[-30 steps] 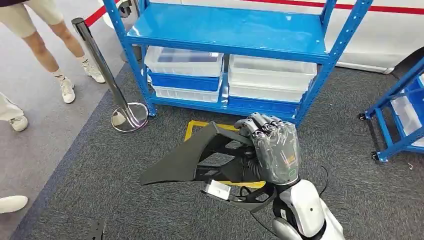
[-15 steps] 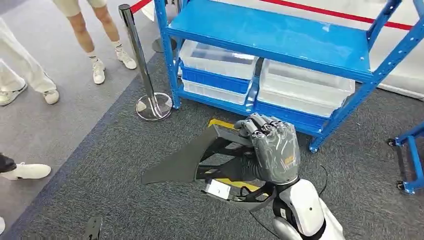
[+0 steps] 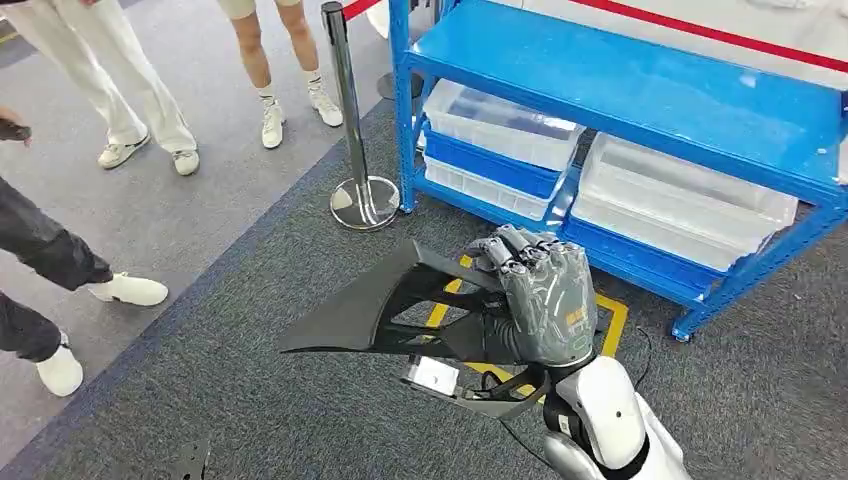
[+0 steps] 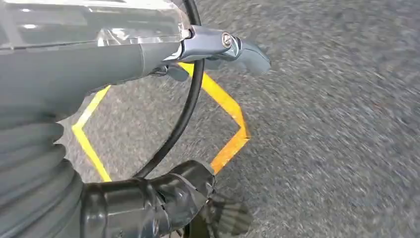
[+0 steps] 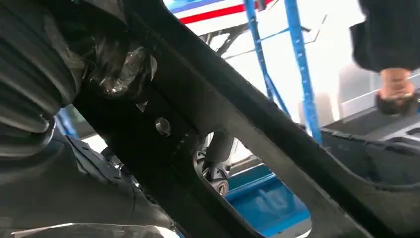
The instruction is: Take the parts from the cabinet and place them on the table.
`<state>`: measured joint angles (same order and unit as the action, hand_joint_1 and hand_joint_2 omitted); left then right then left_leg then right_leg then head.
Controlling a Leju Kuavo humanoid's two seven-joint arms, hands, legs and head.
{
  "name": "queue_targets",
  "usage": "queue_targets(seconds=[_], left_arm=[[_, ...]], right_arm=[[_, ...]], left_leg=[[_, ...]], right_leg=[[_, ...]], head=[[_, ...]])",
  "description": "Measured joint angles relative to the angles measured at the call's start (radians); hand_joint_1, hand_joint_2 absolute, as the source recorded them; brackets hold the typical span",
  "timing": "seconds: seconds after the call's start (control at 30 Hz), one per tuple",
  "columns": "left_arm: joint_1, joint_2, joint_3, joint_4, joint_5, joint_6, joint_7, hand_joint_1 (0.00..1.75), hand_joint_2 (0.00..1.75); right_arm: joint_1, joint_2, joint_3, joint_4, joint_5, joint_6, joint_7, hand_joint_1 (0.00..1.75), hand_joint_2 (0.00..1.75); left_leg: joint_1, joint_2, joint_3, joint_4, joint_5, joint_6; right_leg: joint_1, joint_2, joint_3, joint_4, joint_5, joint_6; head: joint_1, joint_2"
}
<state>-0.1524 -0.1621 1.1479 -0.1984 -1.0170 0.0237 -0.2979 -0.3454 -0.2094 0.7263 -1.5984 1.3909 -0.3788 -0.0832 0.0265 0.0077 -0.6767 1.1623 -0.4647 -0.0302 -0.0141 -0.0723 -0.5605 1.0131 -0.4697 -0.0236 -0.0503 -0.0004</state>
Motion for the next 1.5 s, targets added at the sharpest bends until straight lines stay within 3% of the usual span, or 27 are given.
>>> queue_targets(seconds=[0.03,0.07,0.1,0.23,0.3,0.4,0.43,0.47,0.53,0.57,0.6,0.7,0.73,0.77,0.8,0.83,0.87,0.93,0.97,1.03,1.07,1.1,1.27,1.33,1.37,1.43,1.5], left_arm=[[0.000,0.000,0.000,0.000,0.000,0.000,0.000,0.00,1.75],[-0.003,0.000,0.000,0.000,0.002,0.002,0.000,0.00,1.75],[-0.004,0.000,0.000,0.000,0.004,0.003,0.000,0.00,1.75],[0.001,0.001,0.000,0.000,0.014,0.003,-0.003,0.00,1.75],[-0.005,0.001,0.000,0.000,0.015,0.000,-0.007,0.00,1.75],[-0.010,0.002,0.000,0.000,0.015,0.000,-0.010,0.00,1.75],[-0.008,0.003,0.000,0.000,0.017,0.000,-0.009,0.00,1.75],[-0.007,0.004,0.001,0.000,0.018,0.002,-0.009,0.00,1.75],[-0.007,0.004,0.001,0.000,0.018,0.003,-0.008,0.00,1.75],[-0.007,0.003,0.001,0.000,0.018,0.003,-0.007,0.00,1.75],[-0.007,0.000,0.001,0.000,0.018,0.003,-0.007,0.00,1.75],[0.001,0.001,0.001,0.000,0.018,0.006,-0.006,0.00,1.75],[0.003,0.003,0.001,0.000,0.018,0.007,-0.006,0.00,1.75],[0.005,0.007,0.001,0.000,0.018,0.008,-0.005,0.00,1.75],[0.004,0.004,0.001,0.000,0.018,0.009,-0.005,0.00,1.75],[0.001,0.004,0.001,0.000,0.018,0.009,-0.005,0.00,1.75],[-0.002,0.005,0.001,0.000,0.018,0.010,-0.004,0.00,1.75],[-0.001,0.005,0.001,0.000,0.018,0.012,-0.003,0.00,1.75],[0.001,0.006,0.001,0.000,0.018,0.012,-0.002,0.00,1.75],[0.001,0.006,0.001,0.000,0.018,0.013,-0.001,0.00,1.75],[0.000,0.006,0.001,0.000,0.018,0.013,-0.001,0.00,1.75],[-0.002,0.006,0.001,0.000,0.018,0.013,-0.002,0.00,1.75],[0.001,0.007,0.001,0.000,0.017,0.015,0.000,0.00,1.75],[0.001,0.007,0.001,0.000,0.017,0.016,0.000,0.00,1.75],[-0.001,0.007,0.001,0.000,0.017,0.016,-0.001,0.00,1.75],[0.000,0.007,0.001,0.000,0.017,0.016,-0.001,0.00,1.75],[0.002,0.008,0.001,0.000,0.017,0.016,-0.001,0.00,1.75]], right_arm=[[0.000,0.000,0.000,0.000,0.000,0.000,0.000,1.75,1.75],[0.001,0.001,0.000,0.000,0.000,0.000,0.000,1.75,1.75],[0.001,0.000,0.000,0.001,0.000,-0.001,0.002,1.75,1.75],[0.001,0.006,0.001,0.002,0.000,-0.002,0.004,1.75,1.75],[0.003,0.007,0.001,0.002,0.001,-0.003,0.006,1.75,1.75],[0.014,0.007,0.001,0.008,0.001,-0.003,0.006,1.75,1.75],[0.018,0.007,0.002,0.011,0.001,-0.003,0.006,1.75,1.75],[0.019,0.007,0.002,0.012,0.001,-0.003,0.006,1.75,1.75],[0.019,0.008,0.002,0.013,0.001,-0.004,0.006,1.75,1.75],[0.018,0.007,0.002,0.013,0.001,-0.004,0.006,1.75,1.75],[0.019,0.007,0.002,0.015,0.001,-0.004,0.006,1.75,1.75],[0.019,0.008,0.001,0.016,0.001,-0.005,0.006,1.75,1.75],[0.018,0.009,0.001,0.015,0.001,-0.006,0.007,1.75,1.75],[0.017,0.013,0.001,0.016,0.001,-0.006,0.007,1.75,1.75],[0.019,0.015,0.002,0.016,0.001,-0.006,0.007,1.75,1.75],[0.017,0.016,0.002,0.015,0.002,-0.008,0.007,1.75,1.75],[0.019,0.016,0.001,0.016,0.002,-0.008,0.007,1.75,1.75],[0.021,0.016,0.001,0.019,0.002,-0.009,0.007,1.75,1.75],[0.021,0.016,0.001,0.020,0.002,-0.009,0.007,1.75,1.75],[0.021,0.016,0.001,0.021,0.002,-0.010,0.007,1.75,1.75],[0.021,0.016,0.001,0.021,0.002,-0.010,0.007,1.75,1.75],[0.021,0.016,0.001,0.021,0.002,-0.010,0.007,1.75,1.75],[0.019,0.016,0.001,0.023,0.002,-0.013,0.006,1.75,1.75],[0.020,0.016,0.001,0.024,0.002,-0.017,0.006,1.75,1.75],[0.022,0.015,0.000,0.026,0.002,-0.017,0.006,1.75,1.75],[0.030,0.014,0.000,0.032,0.002,-0.017,0.006,1.75,1.75],[0.034,0.013,0.000,0.035,0.002,-0.017,0.006,1.75,1.75]], left_leg=[[0.000,0.025,0.050,-0.088,0.035,0.001],[-0.012,0.069,0.075,-0.134,0.021,0.008],[-0.013,0.047,0.071,-0.138,0.030,0.020],[-0.008,0.010,0.070,-0.146,0.038,0.043],[-0.007,-0.007,0.069,-0.150,0.042,0.056],[-0.010,-0.040,0.066,-0.148,0.043,0.058],[-0.010,-0.055,0.065,-0.146,0.043,0.058],[-0.010,-0.069,0.065,-0.143,0.042,0.058],[-0.010,-0.098,0.067,-0.139,0.042,0.057],[-0.010,-0.109,0.066,-0.138,0.042,0.056],[-0.012,-0.115,0.061,-0.138,0.044,0.049],[0.000,-0.149,0.051,-0.142,0.053,0.026],[-0.006,-0.160,0.051,-0.146,0.055,0.017],[-0.002,-0.141,0.048,-0.136,0.049,0.017],[-0.012,-0.081,0.035,-0.106,0.026,0.012],[-0.011,-0.045,0.004,-0.041,-0.014,0.007],[-0.009,-0.027,-0.036,0.043,-0.054,0.004],[-0.007,-0.016,-0.088,0.152,-0.090,-0.001],[-0.007,-0.014,-0.085,0.149,-0.077,-0.002],[-0.006,-0.006,-0.013,0.022,-0.006,-0.002],[-0.006,0.013,0.042,-0.074,0.032,0.001],[-0.013,0.056,0.067,-0.132,0.022,0.010],[-0.015,0.009,0.070,-0.143,0.038,0.049],[-0.012,-0.006,0.069,-0.150,0.044,0.062],[-0.012,-0.016,0.068,-0.149,0.044,0.065],[-0.015,-0.040,0.067,-0.148,0.044,0.066],[-0.017,-0.069,0.067,-0.144,0.043,0.066]], right_leg=[[0.000,-0.010,0.000,0.006,-0.005,0.005],[0.007,-0.020,-0.002,0.012,-0.012,0.013],[0.010,-0.029,-0.002,0.017,-0.015,0.018],[0.007,-0.054,0.001,0.015,-0.022,0.034],[-0.001,0.034,-0.028,0.097,-0.081,0.038],[0.000,0.068,-0.133,0.309,-0.169,0.041],[0.000,0.070,-0.147,0.331,-0.160,0.040],[0.000,0.071,-0.135,0.299,-0.127,0.038],[0.000,0.091,-0.060,0.132,-0.027,0.028],[0.000,0.129,-0.025,0.050,0.004,0.021],[-0.003,0.168,-0.016,0.035,-0.012,0.019],[0.006,0.140,-0.017,0.025,-0.006,0.020],[-0.001,0.126,-0.011,0.015,-0.001,0.014],[-0.008,0.108,-0.003,0.003,0.004,0.011],[-0.006,0.100,0.001,-0.004,0.007,0.005],[-0.003,0.082,0.001,-0.004,0.007,-0.001],[0.000,0.067,0.001,-0.002,0.006,-0.003],[0.003,0.038,-0.002,0.001,0.003,-0.004],[0.003,0.025,-0.003,0.003,0.001,-0.003],[0.002,0.000,-0.003,0.010,-0.005,0.000],[0.002,-0.012,-0.001,0.013,-0.009,0.004],[0.006,-0.021,0.001,0.016,-0.013,0.009],[0.013,-0.051,0.003,0.014,-0.019,0.034],[0.002,0.040,-0.025,0.093,-0.080,0.040],[0.002,0.059,-0.062,0.172,-0.122,0.041],[0.002,0.068,-0.123,0.295,-0.163,0.041],[0.002,0.070,-0.120,0.275,-0.118,0.037]], head=[[0.000,0.000],[0.000,0.000],[0.003,0.000],[0.003,0.000],[0.003,0.000],[0.003,0.000],[0.003,0.000],[0.003,0.000],[0.003,0.000],[0.004,0.000],[0.002,0.000],[0.003,0.000],[0.002,0.000],[0.003,0.000],[-0.009,0.000],[-0.011,0.000],[-0.011,0.000],[-0.011,0.000],[-0.010,0.000],[-0.010,0.000],[-0.011,0.000],[-0.010,0.000],[-0.009,0.000],[-0.008,0.000],[-0.007,0.000],[-0.007,0.000],[-0.007,0.000]])
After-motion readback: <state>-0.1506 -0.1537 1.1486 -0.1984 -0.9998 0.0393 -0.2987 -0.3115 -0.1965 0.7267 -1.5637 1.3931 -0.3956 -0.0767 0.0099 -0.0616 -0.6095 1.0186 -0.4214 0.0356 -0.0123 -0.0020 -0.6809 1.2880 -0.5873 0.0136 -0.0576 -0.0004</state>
